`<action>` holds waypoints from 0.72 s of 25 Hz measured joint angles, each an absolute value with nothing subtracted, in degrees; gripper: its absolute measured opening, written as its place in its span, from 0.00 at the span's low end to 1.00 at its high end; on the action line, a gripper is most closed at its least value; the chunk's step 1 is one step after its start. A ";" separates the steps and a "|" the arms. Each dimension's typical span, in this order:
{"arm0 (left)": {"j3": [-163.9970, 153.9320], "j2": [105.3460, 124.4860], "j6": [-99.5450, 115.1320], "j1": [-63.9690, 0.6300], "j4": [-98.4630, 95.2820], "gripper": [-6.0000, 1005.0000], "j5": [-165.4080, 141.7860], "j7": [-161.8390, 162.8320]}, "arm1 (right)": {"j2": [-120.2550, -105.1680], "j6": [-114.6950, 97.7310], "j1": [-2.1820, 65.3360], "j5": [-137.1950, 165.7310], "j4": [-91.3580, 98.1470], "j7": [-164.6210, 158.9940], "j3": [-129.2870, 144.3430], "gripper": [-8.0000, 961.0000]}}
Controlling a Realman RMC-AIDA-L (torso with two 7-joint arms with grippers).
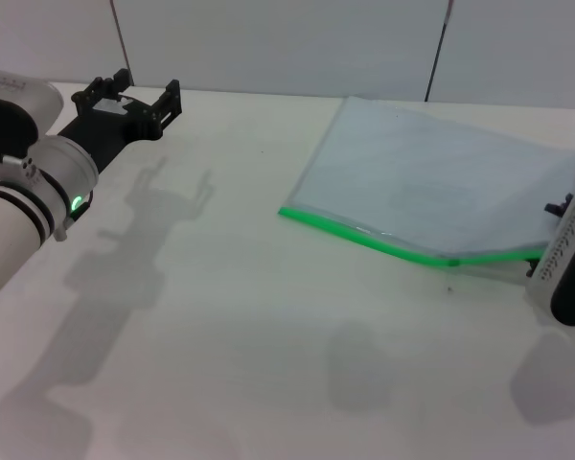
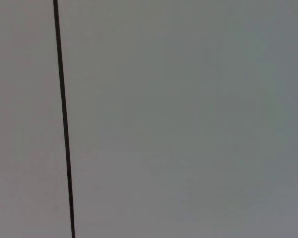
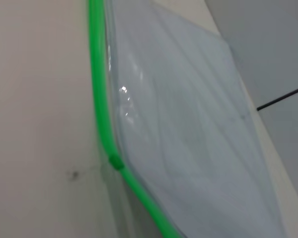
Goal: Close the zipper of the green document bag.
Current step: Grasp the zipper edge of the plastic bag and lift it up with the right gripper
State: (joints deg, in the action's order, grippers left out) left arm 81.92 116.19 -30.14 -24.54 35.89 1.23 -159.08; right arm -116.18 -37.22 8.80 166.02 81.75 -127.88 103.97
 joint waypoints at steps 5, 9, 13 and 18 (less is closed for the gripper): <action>81.89 116.19 -30.14 -24.59 35.95 0.72 1.23 -159.08 | -116.14 -37.51 10.83 166.09 81.93 -127.77 103.97 0.62; 81.82 116.23 -30.15 -24.68 36.16 0.72 1.24 -159.08 | -116.00 -37.55 12.45 166.11 81.08 -127.34 104.02 0.60; 81.82 116.26 -30.15 -24.69 36.29 0.72 1.24 -159.08 | -115.94 -37.71 14.14 166.11 79.32 -127.13 103.73 0.58; 81.82 116.28 -30.14 -24.70 36.31 0.72 1.23 -159.08 | -115.89 -39.95 16.04 166.14 77.12 -126.01 101.95 0.56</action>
